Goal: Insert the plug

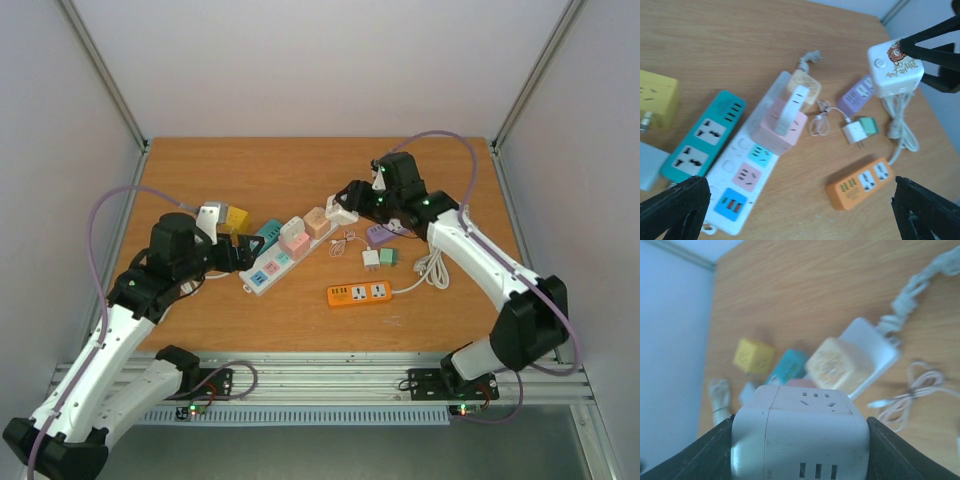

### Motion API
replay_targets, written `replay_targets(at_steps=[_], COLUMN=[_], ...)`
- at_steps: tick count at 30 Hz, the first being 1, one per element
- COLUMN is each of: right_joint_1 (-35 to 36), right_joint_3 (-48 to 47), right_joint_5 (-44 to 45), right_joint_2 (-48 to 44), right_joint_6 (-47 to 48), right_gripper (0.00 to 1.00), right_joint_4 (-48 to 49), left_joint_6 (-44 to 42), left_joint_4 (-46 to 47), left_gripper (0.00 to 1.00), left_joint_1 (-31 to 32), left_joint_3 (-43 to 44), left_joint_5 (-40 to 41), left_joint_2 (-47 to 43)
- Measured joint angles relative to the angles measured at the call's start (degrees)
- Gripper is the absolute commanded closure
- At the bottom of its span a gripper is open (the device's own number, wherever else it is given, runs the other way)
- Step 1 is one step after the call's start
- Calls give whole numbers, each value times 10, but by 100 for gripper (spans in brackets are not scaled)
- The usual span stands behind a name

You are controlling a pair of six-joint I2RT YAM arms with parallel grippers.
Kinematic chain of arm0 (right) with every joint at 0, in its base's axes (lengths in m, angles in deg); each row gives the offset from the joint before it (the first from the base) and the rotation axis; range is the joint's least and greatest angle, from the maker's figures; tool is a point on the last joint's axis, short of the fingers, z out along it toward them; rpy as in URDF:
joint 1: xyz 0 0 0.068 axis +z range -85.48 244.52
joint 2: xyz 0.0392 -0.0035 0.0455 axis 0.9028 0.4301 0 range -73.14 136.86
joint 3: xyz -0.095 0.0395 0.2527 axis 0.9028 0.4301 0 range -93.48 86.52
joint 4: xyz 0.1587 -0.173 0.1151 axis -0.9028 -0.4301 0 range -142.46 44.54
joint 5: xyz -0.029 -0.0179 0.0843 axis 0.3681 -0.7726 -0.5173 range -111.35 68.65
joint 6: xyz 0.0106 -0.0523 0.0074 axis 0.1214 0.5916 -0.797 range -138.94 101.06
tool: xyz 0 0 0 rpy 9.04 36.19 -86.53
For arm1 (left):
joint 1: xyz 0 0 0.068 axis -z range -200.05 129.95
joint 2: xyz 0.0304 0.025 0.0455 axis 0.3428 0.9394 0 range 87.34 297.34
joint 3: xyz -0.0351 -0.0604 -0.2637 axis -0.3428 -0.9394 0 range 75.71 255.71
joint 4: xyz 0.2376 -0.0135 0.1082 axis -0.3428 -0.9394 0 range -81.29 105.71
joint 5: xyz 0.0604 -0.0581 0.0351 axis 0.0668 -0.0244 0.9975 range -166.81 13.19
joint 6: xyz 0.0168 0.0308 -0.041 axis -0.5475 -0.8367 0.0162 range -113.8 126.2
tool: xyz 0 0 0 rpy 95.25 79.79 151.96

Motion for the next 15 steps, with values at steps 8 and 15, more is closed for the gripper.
replay_targets(at_steps=[8, 15], right_joint_1=[8, 38], right_joint_3=[101, 147], right_joint_5=[-176, -271], right_joint_2=[-103, -111], right_joint_6=[-99, -239], right_gripper=[48, 47], right_joint_4=[175, 372], left_joint_6=[120, 307], left_joint_4=[84, 282], left_gripper=[1, 1], left_joint_1=[0, 0], left_joint_3=[9, -23], left_joint_5=[-125, -214], left_joint_2=[8, 22])
